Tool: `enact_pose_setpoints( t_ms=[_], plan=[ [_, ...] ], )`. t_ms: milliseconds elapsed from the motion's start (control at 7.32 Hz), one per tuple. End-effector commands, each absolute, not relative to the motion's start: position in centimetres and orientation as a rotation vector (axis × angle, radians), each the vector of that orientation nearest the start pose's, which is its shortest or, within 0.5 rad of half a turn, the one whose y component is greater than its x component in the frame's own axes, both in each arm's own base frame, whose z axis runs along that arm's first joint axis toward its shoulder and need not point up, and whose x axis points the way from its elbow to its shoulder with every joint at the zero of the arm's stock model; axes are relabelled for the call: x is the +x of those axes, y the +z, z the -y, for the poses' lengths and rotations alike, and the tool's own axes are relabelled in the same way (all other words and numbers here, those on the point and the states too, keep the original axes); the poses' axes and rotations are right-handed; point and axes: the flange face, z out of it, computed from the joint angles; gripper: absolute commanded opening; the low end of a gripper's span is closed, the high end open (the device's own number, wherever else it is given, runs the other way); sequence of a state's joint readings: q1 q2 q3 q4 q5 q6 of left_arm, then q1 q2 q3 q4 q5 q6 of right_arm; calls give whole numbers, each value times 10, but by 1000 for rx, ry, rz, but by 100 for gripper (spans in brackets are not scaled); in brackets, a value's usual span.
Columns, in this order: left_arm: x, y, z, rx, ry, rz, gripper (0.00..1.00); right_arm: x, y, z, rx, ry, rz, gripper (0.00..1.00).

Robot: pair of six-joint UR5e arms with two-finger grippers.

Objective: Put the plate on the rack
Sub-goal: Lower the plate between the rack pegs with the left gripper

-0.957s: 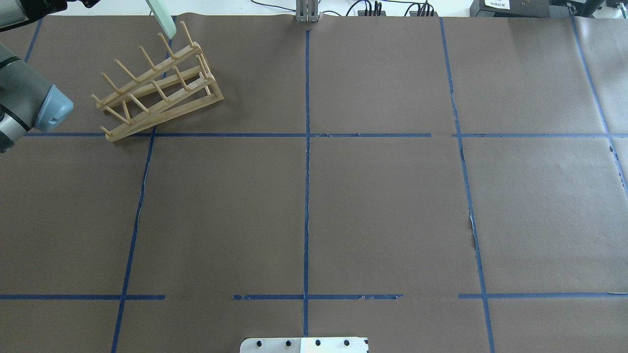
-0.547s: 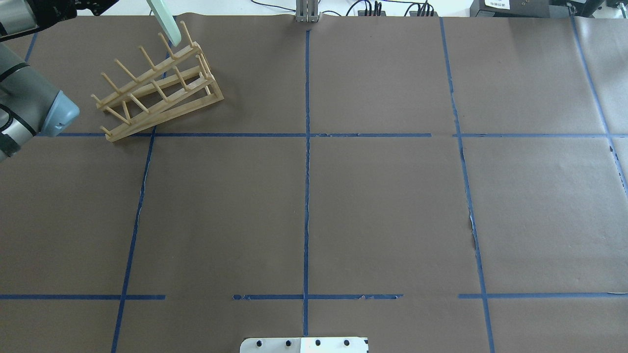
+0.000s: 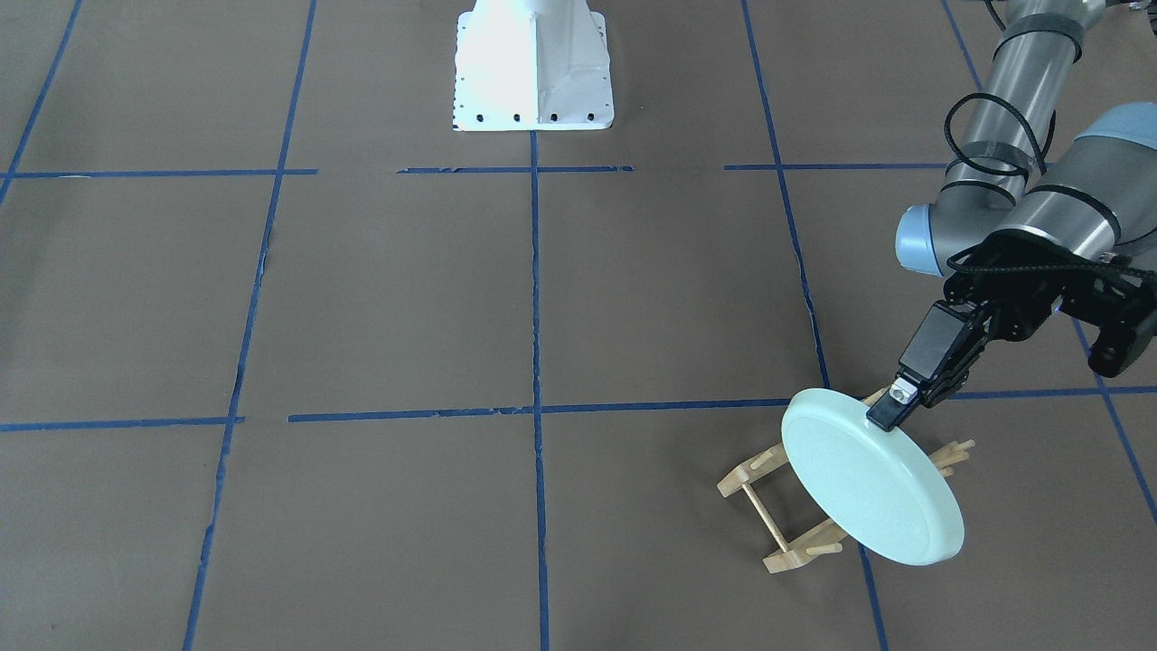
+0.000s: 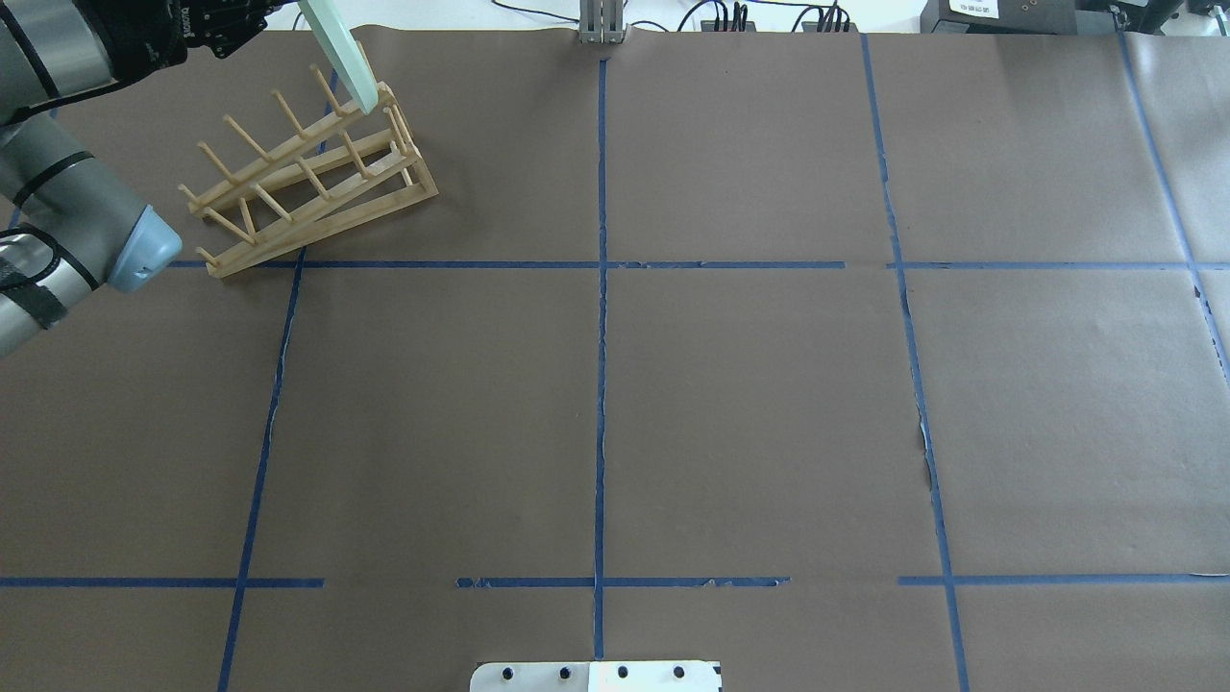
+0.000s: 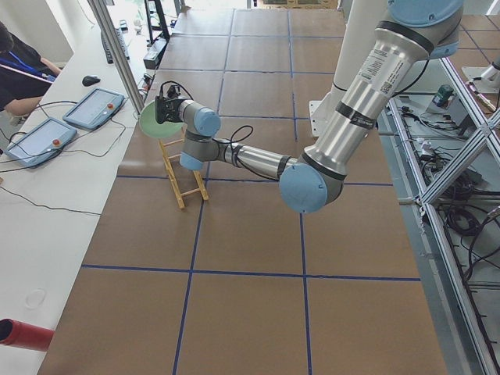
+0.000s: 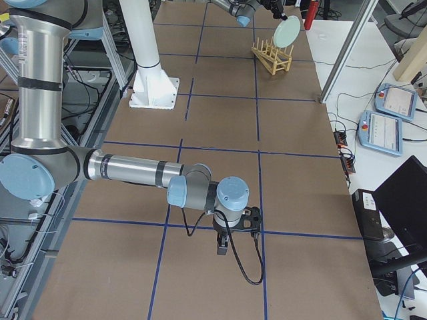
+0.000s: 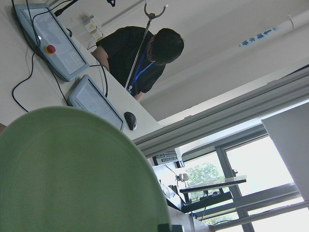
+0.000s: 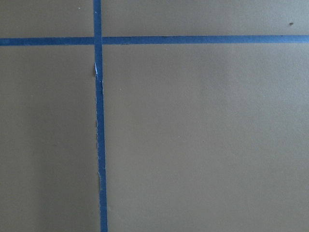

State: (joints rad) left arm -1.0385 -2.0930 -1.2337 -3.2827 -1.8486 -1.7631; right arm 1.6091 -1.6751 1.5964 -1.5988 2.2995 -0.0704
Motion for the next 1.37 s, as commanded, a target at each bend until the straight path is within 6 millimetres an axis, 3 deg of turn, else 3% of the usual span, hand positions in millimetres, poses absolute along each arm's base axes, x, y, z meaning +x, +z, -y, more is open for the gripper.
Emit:
enact_pose_setpoints(
  t_ms=[0,547,1230],
  plan=[
    [254,342,618,594,-580,-1813,0,84,701,435,-63,8,732,100],
    [269,353,614,585,-560,-1792,0,84,700,435,-62,9,732,100],
    [274,367,616,568,-574,-1767,0,84,701,435,-63,8,732,100]
  ],
)
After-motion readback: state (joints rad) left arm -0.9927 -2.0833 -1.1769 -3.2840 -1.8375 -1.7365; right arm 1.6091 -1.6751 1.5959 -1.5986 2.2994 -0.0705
